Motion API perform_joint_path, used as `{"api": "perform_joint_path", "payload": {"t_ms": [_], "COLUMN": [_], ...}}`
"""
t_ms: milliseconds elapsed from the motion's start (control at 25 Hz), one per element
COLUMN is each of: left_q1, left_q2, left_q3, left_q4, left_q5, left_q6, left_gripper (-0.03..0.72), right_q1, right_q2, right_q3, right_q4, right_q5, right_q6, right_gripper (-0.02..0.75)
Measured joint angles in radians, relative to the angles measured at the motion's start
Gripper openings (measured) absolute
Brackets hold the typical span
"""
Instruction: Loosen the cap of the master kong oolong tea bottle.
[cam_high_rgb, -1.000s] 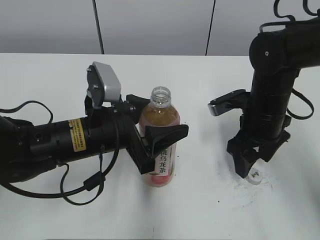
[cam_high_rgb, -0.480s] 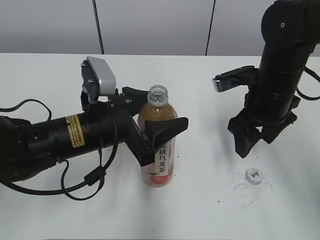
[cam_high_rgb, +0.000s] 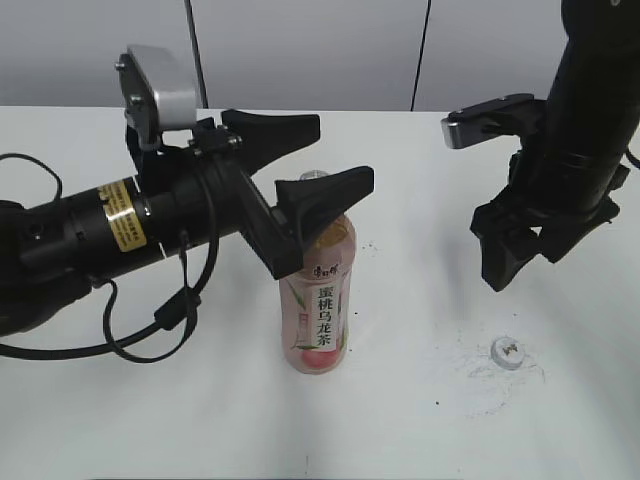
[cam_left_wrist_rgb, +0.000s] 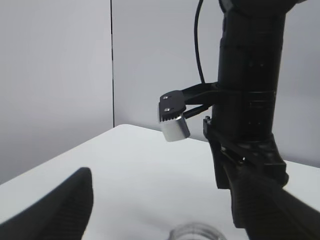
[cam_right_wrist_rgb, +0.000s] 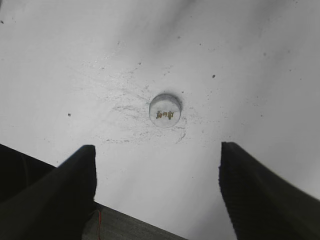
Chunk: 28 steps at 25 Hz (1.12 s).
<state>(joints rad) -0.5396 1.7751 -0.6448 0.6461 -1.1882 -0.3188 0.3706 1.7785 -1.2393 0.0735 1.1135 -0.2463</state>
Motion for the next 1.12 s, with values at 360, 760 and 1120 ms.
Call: {"api": "perform_joint_path", "payload": {"t_ms": [360, 760, 1120], "left_q1": [0.0, 0.0, 0.0], "left_q2": [-0.192, -0.503, -0.684], "left_q3": [0.0, 0.001, 0.001], "left_q4": [0.0, 0.03, 0.046], "left_q5": [0.179, 0.533, 0.874], "left_q6": [-0.061, -0.171, -0.258], "left_gripper": [0.531, 0.531, 0.531], "right_q1": [0.0, 0.0, 0.0], "right_q2": [-0.157, -0.406, -0.595], "right_q3": [0.0, 0.0, 0.01], "right_q4": [0.0, -0.011, -0.011], "right_q5": [0.054, 0.099, 0.104], "right_q6": [0.001, 0.001, 0.001], "right_gripper": [0.571, 0.568, 0.568]}}
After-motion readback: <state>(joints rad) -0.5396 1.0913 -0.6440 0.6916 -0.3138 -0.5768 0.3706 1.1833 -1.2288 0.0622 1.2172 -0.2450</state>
